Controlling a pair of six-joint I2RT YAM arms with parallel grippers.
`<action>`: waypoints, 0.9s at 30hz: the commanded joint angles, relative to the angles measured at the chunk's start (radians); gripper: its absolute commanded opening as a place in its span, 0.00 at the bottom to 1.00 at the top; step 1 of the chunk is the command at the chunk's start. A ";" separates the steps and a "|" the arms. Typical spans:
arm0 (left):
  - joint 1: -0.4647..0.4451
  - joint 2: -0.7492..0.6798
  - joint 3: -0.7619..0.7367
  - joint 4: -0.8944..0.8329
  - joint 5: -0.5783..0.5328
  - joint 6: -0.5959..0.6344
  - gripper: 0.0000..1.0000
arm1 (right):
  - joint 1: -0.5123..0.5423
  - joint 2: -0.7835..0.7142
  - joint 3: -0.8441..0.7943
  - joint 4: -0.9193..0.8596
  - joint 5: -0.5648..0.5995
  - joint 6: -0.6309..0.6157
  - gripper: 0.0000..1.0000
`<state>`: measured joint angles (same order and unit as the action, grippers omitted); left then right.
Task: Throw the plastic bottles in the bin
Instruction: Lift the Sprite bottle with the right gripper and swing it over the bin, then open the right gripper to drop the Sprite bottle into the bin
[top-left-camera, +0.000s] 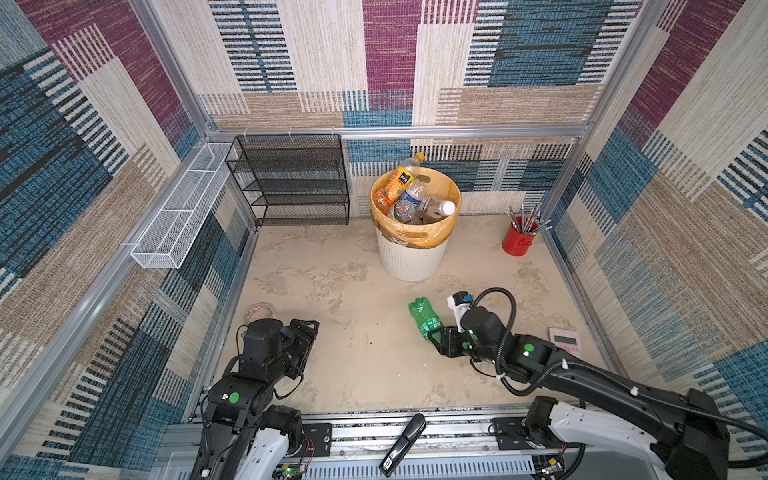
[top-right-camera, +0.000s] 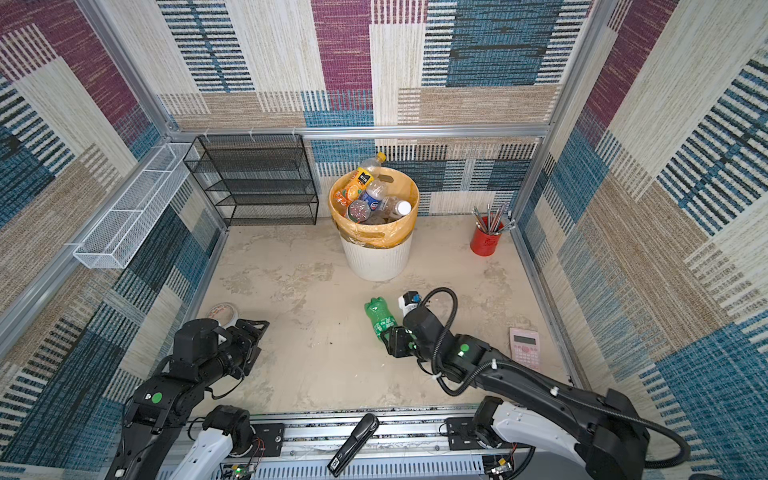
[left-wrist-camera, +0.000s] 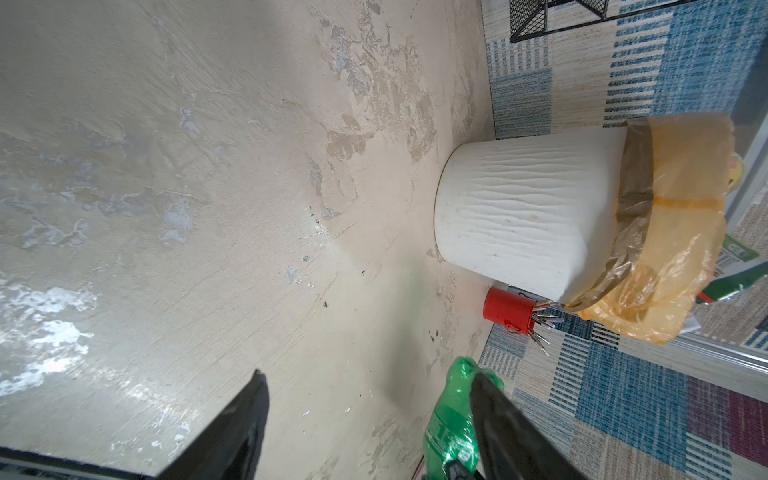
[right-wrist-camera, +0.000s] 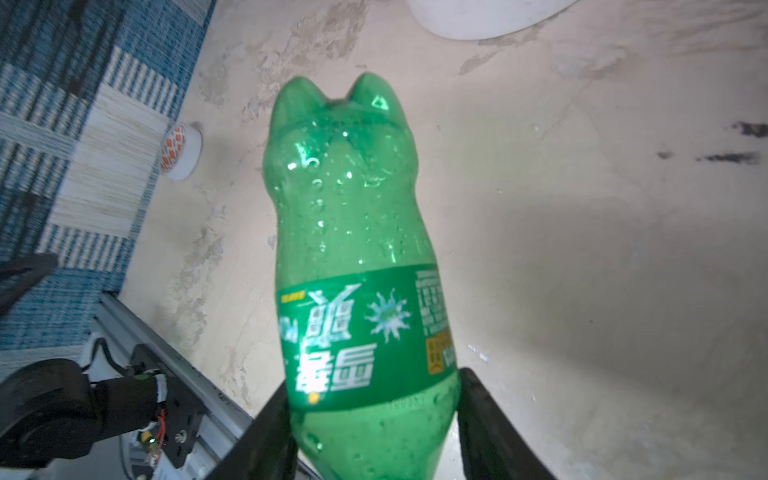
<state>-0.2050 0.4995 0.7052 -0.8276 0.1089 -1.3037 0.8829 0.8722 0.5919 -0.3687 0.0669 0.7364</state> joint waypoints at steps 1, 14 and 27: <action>0.001 0.019 -0.008 0.063 0.008 0.033 0.77 | -0.005 -0.177 -0.035 -0.003 0.083 0.147 0.55; 0.001 0.083 0.028 0.148 -0.010 0.040 0.76 | -0.228 0.062 0.587 0.169 0.054 -0.158 0.61; 0.001 0.049 0.064 0.099 -0.051 0.065 0.78 | -0.374 0.444 1.126 -0.004 -0.246 -0.256 1.00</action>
<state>-0.2050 0.5583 0.7708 -0.7124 0.0803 -1.2606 0.5102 1.3422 1.7435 -0.3088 -0.1310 0.5148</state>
